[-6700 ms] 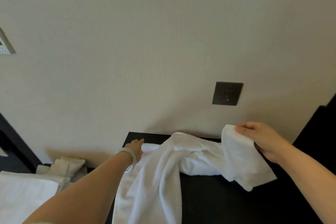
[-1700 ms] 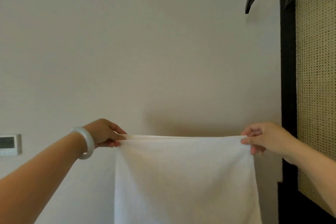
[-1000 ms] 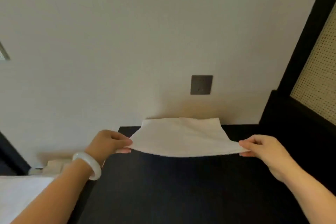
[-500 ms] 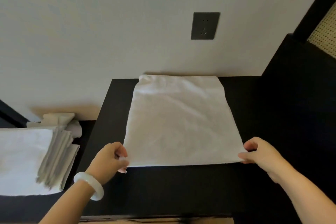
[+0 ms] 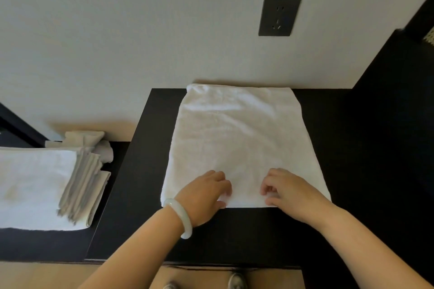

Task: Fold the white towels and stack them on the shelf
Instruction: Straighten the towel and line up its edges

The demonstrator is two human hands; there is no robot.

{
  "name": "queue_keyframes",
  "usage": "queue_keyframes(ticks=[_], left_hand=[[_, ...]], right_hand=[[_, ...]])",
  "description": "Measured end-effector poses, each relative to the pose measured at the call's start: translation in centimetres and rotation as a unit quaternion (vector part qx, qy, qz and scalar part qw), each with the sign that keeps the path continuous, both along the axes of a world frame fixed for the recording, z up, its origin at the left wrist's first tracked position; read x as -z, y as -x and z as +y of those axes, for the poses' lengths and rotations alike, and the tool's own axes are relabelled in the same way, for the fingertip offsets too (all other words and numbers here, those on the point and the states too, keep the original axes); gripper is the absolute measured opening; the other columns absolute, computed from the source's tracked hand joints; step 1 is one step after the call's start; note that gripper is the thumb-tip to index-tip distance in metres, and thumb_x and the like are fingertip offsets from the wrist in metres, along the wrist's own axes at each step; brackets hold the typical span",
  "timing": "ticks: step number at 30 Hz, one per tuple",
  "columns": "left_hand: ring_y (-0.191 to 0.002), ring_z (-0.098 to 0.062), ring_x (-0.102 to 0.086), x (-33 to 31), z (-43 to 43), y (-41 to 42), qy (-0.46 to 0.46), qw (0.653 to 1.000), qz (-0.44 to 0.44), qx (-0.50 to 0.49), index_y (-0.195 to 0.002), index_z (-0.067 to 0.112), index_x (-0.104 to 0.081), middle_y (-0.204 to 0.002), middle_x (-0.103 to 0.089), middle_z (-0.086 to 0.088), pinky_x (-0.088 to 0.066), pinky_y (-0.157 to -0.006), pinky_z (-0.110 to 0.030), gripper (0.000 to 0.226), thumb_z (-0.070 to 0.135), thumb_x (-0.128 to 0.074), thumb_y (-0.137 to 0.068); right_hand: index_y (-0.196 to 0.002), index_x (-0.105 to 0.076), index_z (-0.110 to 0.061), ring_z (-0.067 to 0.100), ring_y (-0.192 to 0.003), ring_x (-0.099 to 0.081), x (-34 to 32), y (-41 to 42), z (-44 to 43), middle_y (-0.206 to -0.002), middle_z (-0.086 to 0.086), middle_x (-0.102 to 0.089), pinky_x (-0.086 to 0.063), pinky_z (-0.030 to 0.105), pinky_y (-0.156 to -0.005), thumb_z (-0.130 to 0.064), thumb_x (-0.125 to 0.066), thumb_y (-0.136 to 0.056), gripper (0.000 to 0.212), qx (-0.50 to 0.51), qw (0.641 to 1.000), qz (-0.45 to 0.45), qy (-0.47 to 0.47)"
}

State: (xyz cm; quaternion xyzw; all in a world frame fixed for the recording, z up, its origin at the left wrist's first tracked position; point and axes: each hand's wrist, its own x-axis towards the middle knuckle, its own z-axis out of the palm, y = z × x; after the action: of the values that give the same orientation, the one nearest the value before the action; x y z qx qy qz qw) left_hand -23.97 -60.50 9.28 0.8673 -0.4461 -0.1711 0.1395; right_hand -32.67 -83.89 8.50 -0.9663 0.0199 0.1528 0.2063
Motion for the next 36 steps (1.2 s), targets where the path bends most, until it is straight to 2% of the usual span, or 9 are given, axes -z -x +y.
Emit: queue_keyframes(ticks=[4, 11, 18, 21, 23, 25, 29, 33, 36], left_hand=[[-0.108, -0.01, -0.047, 0.5, 0.6, 0.3, 0.005, 0.999, -0.032, 0.025, -0.122, 0.028, -0.057, -0.123, -0.051, 0.008, -0.043, -0.1, -0.028, 0.025, 0.036, -0.05, -0.099], [-0.102, -0.011, -0.046, 0.4, 0.6, 0.9, 0.002, 0.995, -0.084, 0.055, -0.117, 0.022, -0.06, -0.119, -0.054, 0.004, -0.041, -0.093, -0.023, 0.026, 0.033, -0.042, -0.103], [-0.102, -0.007, -0.052, -0.7, 1.3, 0.2, -0.009, 0.998, 0.053, 0.019, -0.108, 0.021, -0.064, -0.113, -0.055, 0.008, -0.045, -0.098, -0.026, 0.019, 0.03, -0.049, -0.1], [-0.105, -0.008, -0.055, -0.3, 1.3, -2.1, 0.105, 0.99, 0.047, -0.077, -0.106, 0.022, -0.064, -0.115, -0.056, 0.008, -0.046, -0.101, -0.031, 0.017, 0.032, -0.053, -0.098], [-0.13, -0.017, -0.045, 0.5, 1.0, -4.5, 0.103, 0.982, -0.058, -0.144, -0.129, 0.021, -0.057, -0.142, -0.048, 0.003, -0.033, -0.114, -0.035, 0.035, 0.038, -0.048, -0.099], [-0.15, -0.022, -0.011, 1.8, 0.8, -6.1, 0.001, 0.978, -0.112, -0.177, -0.153, 0.024, -0.025, -0.163, -0.013, 0.003, -0.009, -0.121, -0.039, 0.058, 0.049, -0.034, -0.101], [-0.146, -0.022, 0.026, 4.5, 1.8, -5.5, -0.108, 0.971, -0.122, -0.174, -0.15, 0.033, 0.022, -0.16, 0.027, 0.004, 0.012, -0.121, -0.043, 0.066, 0.06, -0.003, -0.095], [-0.142, -0.02, 0.035, 5.0, 3.3, -1.7, -0.083, 0.975, -0.12, -0.167, -0.147, 0.035, 0.03, -0.155, 0.036, 0.007, 0.022, -0.115, -0.039, 0.07, 0.067, 0.016, -0.086], [-0.151, -0.021, 0.007, 3.6, 3.7, 0.7, -0.093, 0.971, -0.139, -0.173, -0.156, 0.033, 0.0, -0.164, 0.003, 0.006, 0.008, -0.121, -0.042, 0.085, 0.069, 0.018, -0.081]], right_hand=[[-0.101, -0.05, -0.041, 0.002, -0.098, -0.05, -0.3, 0.9, -0.5, -0.103, -0.025, -0.04, -0.04, 0.015, -0.079, -0.028, -0.065, -0.091, 0.022, -0.042, 0.999, -0.003, 0.023], [-0.087, -0.052, -0.036, 0.001, -0.09, -0.051, -1.3, 1.6, -0.3, -0.098, -0.018, -0.048, -0.045, 0.016, -0.082, -0.025, -0.06, -0.096, 0.016, -0.037, 0.999, -0.033, 0.001], [-0.085, -0.067, -0.034, -0.002, -0.097, -0.056, -1.7, 1.9, -1.1, -0.1, -0.02, -0.056, -0.049, 0.022, -0.093, -0.032, -0.066, -0.093, 0.008, -0.026, 0.997, 0.034, -0.068], [-0.108, -0.067, -0.035, -0.008, -0.11, -0.049, -0.7, -0.4, -1.4, -0.121, -0.022, -0.056, -0.039, 0.021, -0.106, -0.039, -0.055, -0.098, 0.017, 0.024, 0.998, -0.041, -0.052], [-0.136, -0.055, -0.029, 0.002, -0.135, -0.035, 0.1, -2.9, -1.6, -0.148, -0.013, -0.044, -0.02, 0.021, -0.113, -0.04, -0.047, -0.101, 0.038, 0.081, 0.987, -0.142, -0.003], [-0.153, -0.032, -0.027, 0.012, -0.15, -0.013, 1.2, -4.8, -1.6, -0.163, -0.006, -0.019, -0.004, 0.027, -0.118, -0.043, -0.037, -0.104, 0.052, 0.133, 0.978, -0.155, 0.045], [-0.153, 0.013, -0.036, 0.006, -0.146, 0.023, 4.3, -4.3, -1.5, -0.164, -0.009, 0.019, 0.019, 0.031, -0.117, -0.058, -0.008, -0.099, 0.062, 0.133, 0.983, -0.073, 0.101], [-0.147, 0.023, -0.042, 0.001, -0.142, 0.031, 5.2, -0.6, -1.1, -0.159, -0.015, 0.026, 0.022, 0.028, -0.115, -0.069, 0.007, -0.089, 0.066, 0.116, 0.985, -0.077, 0.101], [-0.157, -0.005, -0.035, 0.008, -0.152, 0.002, 3.9, 1.1, -0.7, -0.165, -0.012, -0.002, 0.007, 0.028, -0.12, -0.074, 0.014, -0.084, 0.085, 0.123, 0.981, -0.096, 0.114]])
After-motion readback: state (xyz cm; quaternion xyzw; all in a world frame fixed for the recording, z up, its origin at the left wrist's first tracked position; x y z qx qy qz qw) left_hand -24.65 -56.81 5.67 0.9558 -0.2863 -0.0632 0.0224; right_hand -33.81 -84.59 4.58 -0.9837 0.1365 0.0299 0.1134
